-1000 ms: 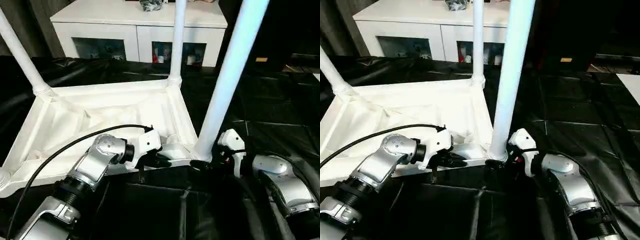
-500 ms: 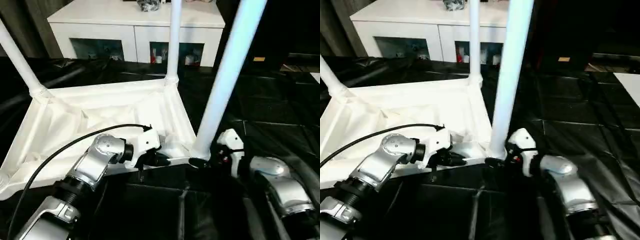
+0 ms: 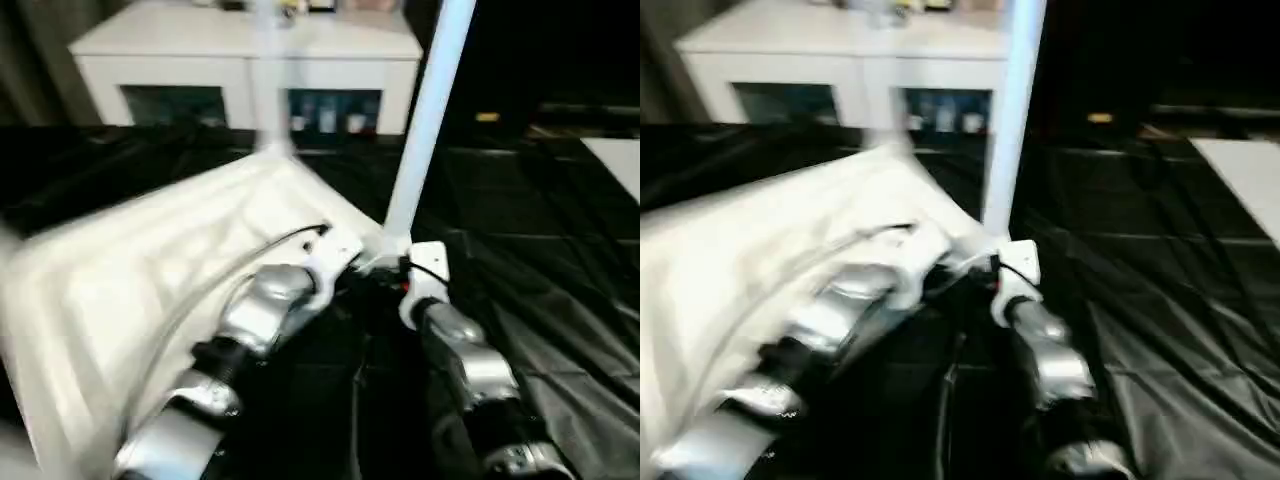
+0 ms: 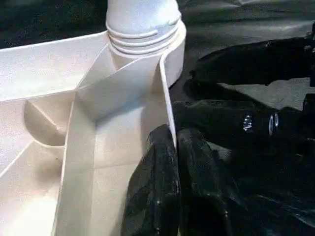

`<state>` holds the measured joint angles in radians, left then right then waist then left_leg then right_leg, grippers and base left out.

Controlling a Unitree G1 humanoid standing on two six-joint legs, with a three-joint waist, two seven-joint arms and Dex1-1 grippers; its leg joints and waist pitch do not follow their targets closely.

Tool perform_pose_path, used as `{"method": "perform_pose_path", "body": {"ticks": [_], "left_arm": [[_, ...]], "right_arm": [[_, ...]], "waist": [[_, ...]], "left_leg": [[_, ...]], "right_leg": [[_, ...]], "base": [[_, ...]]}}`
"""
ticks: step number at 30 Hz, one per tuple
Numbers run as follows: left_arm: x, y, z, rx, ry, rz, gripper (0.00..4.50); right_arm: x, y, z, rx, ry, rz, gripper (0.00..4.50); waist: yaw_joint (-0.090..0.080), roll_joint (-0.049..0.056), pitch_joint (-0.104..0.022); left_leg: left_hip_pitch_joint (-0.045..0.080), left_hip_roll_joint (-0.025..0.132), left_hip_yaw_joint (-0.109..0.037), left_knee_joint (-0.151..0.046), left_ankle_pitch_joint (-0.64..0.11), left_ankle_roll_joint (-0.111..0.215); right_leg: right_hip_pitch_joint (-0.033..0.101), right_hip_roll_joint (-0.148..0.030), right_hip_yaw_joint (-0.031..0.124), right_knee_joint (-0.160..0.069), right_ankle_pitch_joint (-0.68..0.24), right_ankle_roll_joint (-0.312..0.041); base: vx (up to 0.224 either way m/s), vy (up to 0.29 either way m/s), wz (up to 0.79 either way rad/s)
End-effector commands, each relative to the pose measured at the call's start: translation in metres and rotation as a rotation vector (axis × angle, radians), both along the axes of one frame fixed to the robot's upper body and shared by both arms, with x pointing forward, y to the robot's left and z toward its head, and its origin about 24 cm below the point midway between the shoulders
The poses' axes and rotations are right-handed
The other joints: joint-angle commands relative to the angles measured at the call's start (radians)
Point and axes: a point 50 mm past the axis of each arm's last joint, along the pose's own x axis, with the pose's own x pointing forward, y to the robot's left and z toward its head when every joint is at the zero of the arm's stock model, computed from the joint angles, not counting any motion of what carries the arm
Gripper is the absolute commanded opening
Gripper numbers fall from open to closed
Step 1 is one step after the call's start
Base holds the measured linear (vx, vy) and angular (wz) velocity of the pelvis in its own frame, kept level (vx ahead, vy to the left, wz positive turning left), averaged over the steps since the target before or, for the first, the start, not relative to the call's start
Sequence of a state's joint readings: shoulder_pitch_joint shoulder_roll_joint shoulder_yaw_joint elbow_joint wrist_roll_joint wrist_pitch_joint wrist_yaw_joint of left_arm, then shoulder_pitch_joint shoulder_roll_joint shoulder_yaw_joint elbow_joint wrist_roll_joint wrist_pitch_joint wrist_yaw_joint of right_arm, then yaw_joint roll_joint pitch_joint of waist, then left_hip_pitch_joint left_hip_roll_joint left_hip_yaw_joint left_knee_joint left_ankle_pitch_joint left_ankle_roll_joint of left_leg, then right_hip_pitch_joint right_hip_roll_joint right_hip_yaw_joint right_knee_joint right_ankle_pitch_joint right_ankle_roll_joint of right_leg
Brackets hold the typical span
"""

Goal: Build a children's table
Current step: Rotate leg to tighten

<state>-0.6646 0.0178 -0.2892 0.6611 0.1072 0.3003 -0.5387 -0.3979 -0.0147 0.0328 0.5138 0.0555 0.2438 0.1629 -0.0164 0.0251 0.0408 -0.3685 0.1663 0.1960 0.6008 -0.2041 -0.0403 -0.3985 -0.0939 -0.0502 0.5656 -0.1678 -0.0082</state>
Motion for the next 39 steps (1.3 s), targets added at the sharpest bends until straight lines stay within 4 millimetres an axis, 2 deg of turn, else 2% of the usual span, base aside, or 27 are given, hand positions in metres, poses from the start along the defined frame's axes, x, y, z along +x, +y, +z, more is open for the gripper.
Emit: {"method": "perform_pose_path", "body": {"ticks": [1, 2, 4, 6, 8, 10, 11, 12, 14, 15, 16, 17, 20, 22, 23, 24, 25, 26, 27, 28, 31, 34, 36, 39], "left_arm": [[-0.009, -0.011, -0.004, -0.021, 0.025, -0.107, 0.0], [-0.011, -0.007, -0.007, -0.003, 0.029, -0.139, 0.0], [-0.011, 0.002, -0.011, 0.032, 0.032, -0.129, 0.0], [-0.011, 0.008, -0.014, 0.051, 0.035, -0.118, 0.0], [-0.013, 0.016, -0.017, 0.069, 0.033, -0.149, 0.0], [-0.015, 0.018, -0.018, 0.08, 0.043, -0.17, 0.0], [-0.019, 0.021, -0.019, 0.097, 0.038, -0.231, 0.0], [-0.022, 0.024, -0.02, 0.105, 0.054, -0.279, 0.0], [-0.031, 0.03, -0.024, 0.119, 0.084, -0.393, 0.0], [-0.033, 0.035, -0.025, 0.132, 0.099, -0.425, 0.0], [-0.035, 0.037, -0.025, 0.142, 0.089, -0.476, 0.0], [-0.036, 0.041, -0.024, 0.153, 0.089, -0.51, 0.0], [-0.036, 0.048, -0.024, 0.166, 0.099, -0.518, 0.0], [-0.036, 0.05, -0.023, 0.172, 0.103, -0.548, 0.0], [-0.041, 0.057, -0.018, 0.165, 0.131, -0.645, 0.0], [-0.041, 0.057, -0.017, 0.163, 0.133, -0.649, 0.0], [-0.042, 0.059, -0.016, 0.156, 0.141, -0.663, 0.0], [-0.042, 0.059, -0.015, 0.151, 0.139, -0.677, 0.0], [-0.042, 0.059, -0.015, 0.151, 0.139, -0.679, 0.0], [-0.043, 0.061, -0.013, 0.146, 0.137, -0.712, 0.0], [-0.042, 0.064, -0.011, 0.153, 0.138, -0.719, 0.0], [-0.038, 0.064, -0.008, 0.143, 0.099, -0.686, 0.0], [-0.036, 0.063, -0.006, 0.114, 0.104, -0.665, 0.44], [-0.035, 0.063, -0.005, 0.107, 0.105, -0.666, 0.66]], "right_arm": [[0.005, 0.013, 0.018, -0.012, -0.082, 0.082, 2.34], [0.004, 0.009, 0.018, 0.004, -0.082, 0.077, 2.26], [0.002, 0.003, 0.016, -0.015, -0.087, 0.069, 2.12], [0.001, -0.004, 0.015, -0.034, -0.094, 0.044, 2.02], [0.0, -0.018, 0.017, -0.043, -0.116, -0.007, 2.02], [-0.001, -0.023, 0.018, -0.044, -0.122, -0.013, 2.02], [-0.002, -0.032, 0.02, -0.044, -0.131, -0.024, 2.02], [-0.002, -0.039, 0.023, -0.04, -0.141, -0.02, 2.34], [-0.005, -0.05, 0.027, -0.04, -0.138, 0.078, 2.37], [-0.008, -0.054, 0.03, -0.038, -0.13, 0.152, 2.47], [-0.011, -0.058, 0.032, -0.036, -0.121, 0.218, 2.63], [-0.016, -0.063, 0.037, -0.035, -0.118, 0.298, 2.75], [-0.023, -0.07, 0.044, -0.047, -0.126, 0.405, 2.86], [-0.027, -0.075, 0.047, -0.064, -0.126, 0.46, 3.17], [-0.035, -0.087, 0.057, -0.057, -0.122, 0.56, 3.25], [-0.036, -0.087, 0.058, -0.056, -0.122, 0.564, 3.25], [-0.037, -0.089, 0.059, -0.052, -0.118, 0.584, 3.28], [-0.039, -0.089, 0.06, -0.049, -0.113, 0.6, 3.47], [-0.039, -0.089, 0.06, -0.048, -0.112, 0.603, 3.47], [-0.045, -0.088, 0.06, -0.042, -0.083, 0.669, 3.66], [-0.049, -0.085, 0.057, -0.085, -0.068, 0.718, 3.83], [-0.05, -0.078, 0.053, -0.087, -0.056, 0.74, 3.83], [-0.05, -0.073, 0.053, -0.079, -0.06, 0.752, 3.9], [-0.049, -0.07, 0.053, -0.076, -0.063, 0.76, 3.9]], "waist": [[0.011, -0.016, -0.054], [0.014, -0.016, -0.053], [0.023, -0.01, -0.056], [0.029, -0.017, -0.055], [0.031, -0.014, -0.055], [0.033, -0.012, -0.058], [0.034, -0.011, -0.059], [0.035, -0.009, -0.057], [0.037, -0.011, -0.056], [0.039, -0.007, -0.057], [0.039, -0.005, -0.055], [0.04, -0.007, -0.056], [0.05, -0.007, -0.054], [0.051, -0.007, -0.053], [0.054, -0.006, -0.054], [0.054, -0.009, -0.053], [0.054, -0.006, -0.053], [0.053, -0.008, -0.053], [0.052, -0.009, -0.051], [0.052, -0.01, -0.051], [0.057, -0.008, -0.051], [0.058, -0.01, -0.052], [0.061, -0.01, -0.053], [0.065, -0.013, -0.055]], "left_leg": [[0.012, 0.051, -0.028, -0.085, -0.286, 0.057], [0.006, 0.051, -0.027, -0.086, -0.27, 0.061], [0.006, 0.055, -0.027, -0.086, -0.238, 0.062], [0.007, 0.055, -0.023, -0.084, -0.224, 0.058], [0.01, 0.056, -0.021, -0.083, -0.223, 0.057], [0.004, 0.058, -0.025, -0.084, -0.189, 0.058], [0.005, 0.059, -0.024, -0.083, -0.179, 0.06], [0.005, 0.058, -0.023, -0.084, -0.182, 0.063], [0.005, 0.06, -0.024, -0.086, -0.194, 0.067], [0.01, 0.062, -0.023, -0.084, -0.211, 0.07], [0.009, 0.063, -0.022, -0.084, -0.215, 0.071], [0.008, 0.062, -0.022, -0.084, -0.22, 0.074], [0.014, 0.066, -0.021, -0.085, -0.225, 0.065], [0.013, 0.066, -0.021, -0.086, -0.231, 0.063], [0.014, 0.065, -0.022, -0.086, -0.237, 0.061], [0.013, 0.067, -0.022, -0.086, -0.235, 0.066], [0.013, 0.068, -0.021, -0.087, -0.234, 0.066], [0.014, 0.066, -0.02, -0.085, -0.243, 0.064], [0.013, 0.065, -0.02, -0.086, -0.248, 0.062], [0.013, 0.065, -0.021, -0.086, -0.251, 0.061], [0.018, 0.068, -0.021, -0.087, -0.261, 0.053], [0.019, 0.068, -0.02, -0.088, -0.262, 0.043], [0.018, 0.068, -0.02, -0.087, -0.251, 0.042], [0.015, 0.067, -0.02, -0.085, -0.225, 0.05]], "right_leg": [[0.031, -0.058, 0.033, -0.075, -0.345, -0.183], [0.034, -0.057, 0.033, -0.075, -0.357, -0.179], [0.033, -0.056, 0.033, -0.07, -0.324, -0.18], [0.032, -0.054, 0.033, -0.064, -0.285, -0.194], [0.03, -0.053, 0.034, -0.062, -0.286, -0.194], [0.038, -0.053, 0.033, -0.052, -0.235, -0.204], [0.038, -0.052, 0.032, -0.049, -0.21, -0.212], [0.038, -0.052, 0.032, -0.05, -0.207, -0.214], [0.042, -0.053, 0.032, -0.051, -0.213, -0.214], [0.041, -0.049, 0.032, -0.049, -0.206, -0.217], [0.04, -0.05, 0.033, -0.048, -0.196, -0.22], [0.042, -0.05, 0.033, -0.048, -0.189, -0.221], [0.04, -0.052, 0.035, -0.047, -0.192, -0.231], [0.041, -0.053, 0.035, -0.048, -0.202, -0.231], [0.044, -0.055, 0.035, -0.049, -0.21, -0.229], [0.044, -0.055, 0.037, -0.046, -0.204, -0.23], [0.043, -0.055, 0.037, -0.045, -0.201, -0.233], [0.04, -0.055, 0.036, -0.047, -0.215, -0.239], [0.04, -0.055, 0.036, -0.049, -0.228, -0.238], [0.04, -0.057, 0.035, -0.05, -0.243, -0.236], [0.035, -0.056, 0.037, -0.054, -0.276, -0.226], [0.033, -0.055, 0.037, -0.052, -0.265, -0.229], [0.036, -0.055, 0.038, -0.049, -0.251, -0.231], [0.037, -0.055, 0.038, -0.045, -0.226, -0.231]], "base": [[0.0, 0.0, 0.0], [0.0, 0.0, 0.0], [0.0, 0.0, 0.0], [0.0, 0.0, 0.0], [0.0, 0.0, 0.0], [0.0, 0.0, 0.0], [0.0, 0.0, 0.0], [0.0, 0.0, 0.0], [0.0, 0.0, 0.0], [0.0, 0.0, 0.0], [0.0, 0.0, 0.0], [0.0, 0.0, 0.0], [0.0, 0.0, 0.0], [0.0, 0.0, 0.0], [0.0, 0.0, 0.0], [0.0, 0.0, 0.0], [0.0, 0.0, 0.0], [0.0, 0.0, 0.0], [0.0, 0.0, 0.0], [0.0, 0.0, 0.0], [0.0, 0.0, 0.0], [0.0, 0.0, 0.0], [0.0, 0.0, 0.0], [0.0, 0.0, 0.0]]}}
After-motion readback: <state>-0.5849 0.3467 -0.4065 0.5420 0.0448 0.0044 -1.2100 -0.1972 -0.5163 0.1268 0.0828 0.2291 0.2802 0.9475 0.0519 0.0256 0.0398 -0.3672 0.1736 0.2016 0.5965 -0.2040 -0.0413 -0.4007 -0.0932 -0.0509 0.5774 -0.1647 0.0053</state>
